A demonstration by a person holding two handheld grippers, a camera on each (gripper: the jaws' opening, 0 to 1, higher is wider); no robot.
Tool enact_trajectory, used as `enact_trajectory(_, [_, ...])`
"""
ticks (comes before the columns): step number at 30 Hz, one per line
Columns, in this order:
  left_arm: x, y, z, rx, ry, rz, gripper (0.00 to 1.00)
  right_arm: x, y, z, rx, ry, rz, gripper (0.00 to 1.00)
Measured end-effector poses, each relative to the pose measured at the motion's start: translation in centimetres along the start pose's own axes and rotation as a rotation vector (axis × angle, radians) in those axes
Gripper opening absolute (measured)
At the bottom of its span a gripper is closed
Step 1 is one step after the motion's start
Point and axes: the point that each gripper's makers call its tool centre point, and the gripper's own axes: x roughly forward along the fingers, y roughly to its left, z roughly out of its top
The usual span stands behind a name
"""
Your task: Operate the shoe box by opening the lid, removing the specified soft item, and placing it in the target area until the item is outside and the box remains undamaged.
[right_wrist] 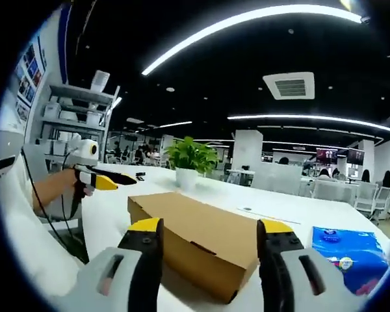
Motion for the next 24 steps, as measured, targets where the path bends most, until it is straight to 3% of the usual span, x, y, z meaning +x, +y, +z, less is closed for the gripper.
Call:
enact_trajectory(1, [0.1,0.1,-0.1,-0.006,0.000,0.005,0.77,0.2,0.0,-0.4,-0.006,0.010,-0.007,0.83])
enact_trajectory(5, [0.6,0.1,-1.6,-0.020,0.028,-0.005,0.77,0.6,0.3,-1.4,-0.059,0.027,-0.013,0.82])
enact_trajectory(8, [0.7,0.5,-2.5,0.041,0.047,0.015,0.78,1.0,0.5,-2.4,-0.063,0.061,-0.016,0.84])
enact_trajectory(12, [0.9,0.6,-3.3,0.047,0.072,0.015,0.80,1.3,-0.2,-3.5,-0.083,0.089,-0.050,0.84])
enact_trajectory(19, [1.2,0.3,-3.6,0.016,0.069,-0.009,0.76,1.9,-0.3,-4.6,-0.100,0.108,-0.080,0.84])
enact_trajectory(22, [1.5,0.3,-4.0,0.060,0.083,-0.008,0.75,2.3,-0.5,-4.7,0.065,0.079,-0.069,0.84])
enact_trajectory(24, [1.6,0.4,-4.2,0.090,0.092,0.004,0.74,2.4,-1.0,-4.9,0.058,0.079,-0.071,0.83])
